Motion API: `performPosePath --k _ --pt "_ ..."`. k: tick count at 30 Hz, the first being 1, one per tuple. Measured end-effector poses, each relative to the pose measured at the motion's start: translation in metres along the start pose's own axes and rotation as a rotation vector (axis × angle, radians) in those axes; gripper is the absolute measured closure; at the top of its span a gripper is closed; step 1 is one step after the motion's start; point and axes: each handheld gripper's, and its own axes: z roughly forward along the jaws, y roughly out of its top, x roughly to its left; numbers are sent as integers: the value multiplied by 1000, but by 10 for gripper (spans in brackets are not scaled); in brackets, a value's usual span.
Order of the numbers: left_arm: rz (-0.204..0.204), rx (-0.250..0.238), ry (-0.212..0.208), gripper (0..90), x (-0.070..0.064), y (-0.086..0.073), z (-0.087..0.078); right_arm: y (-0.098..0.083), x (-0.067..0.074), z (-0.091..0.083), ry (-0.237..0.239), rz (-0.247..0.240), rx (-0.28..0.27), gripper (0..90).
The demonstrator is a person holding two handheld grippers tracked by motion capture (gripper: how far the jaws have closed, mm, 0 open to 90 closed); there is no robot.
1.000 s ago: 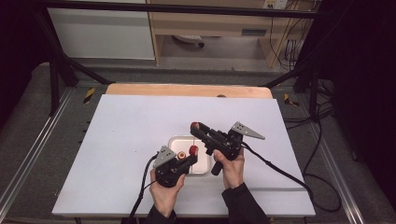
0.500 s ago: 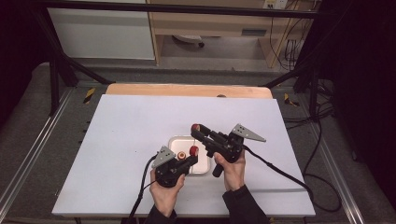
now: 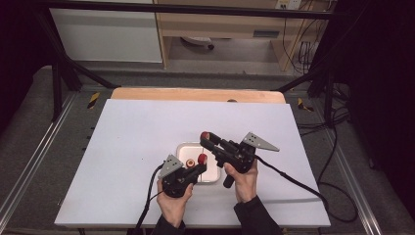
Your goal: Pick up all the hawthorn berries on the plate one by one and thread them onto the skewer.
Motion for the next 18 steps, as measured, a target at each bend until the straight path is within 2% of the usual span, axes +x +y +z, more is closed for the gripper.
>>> performPosePath --k 1,2,3,6,12,15,16,18 --pt "7 3 11 892 -1 2 -2 -4 0 2 -11 -10 30 622" --pt "38 -2 39 892 -3 3 -2 -9 -1 2 -24 -14 19 624" --pt "55 7 46 892 -3 3 -2 -10 -2 1 -7 16 5 623" --pt "43 18 45 892 -1 4 -1 -8 -2 2 -12 17 23 623" --pt "90 10 48 892 -2 0 1 -9 -3 2 -28 10 37 623" --pt "96 20 49 892 0 0 1 -7 -2 1 -31 -12 50 624" --pt "96 24 44 892 0 0 2 -7 -1 1 -34 -33 58 624" --pt "112 31 49 892 0 -2 3 -8 0 1 -36 -46 67 625"
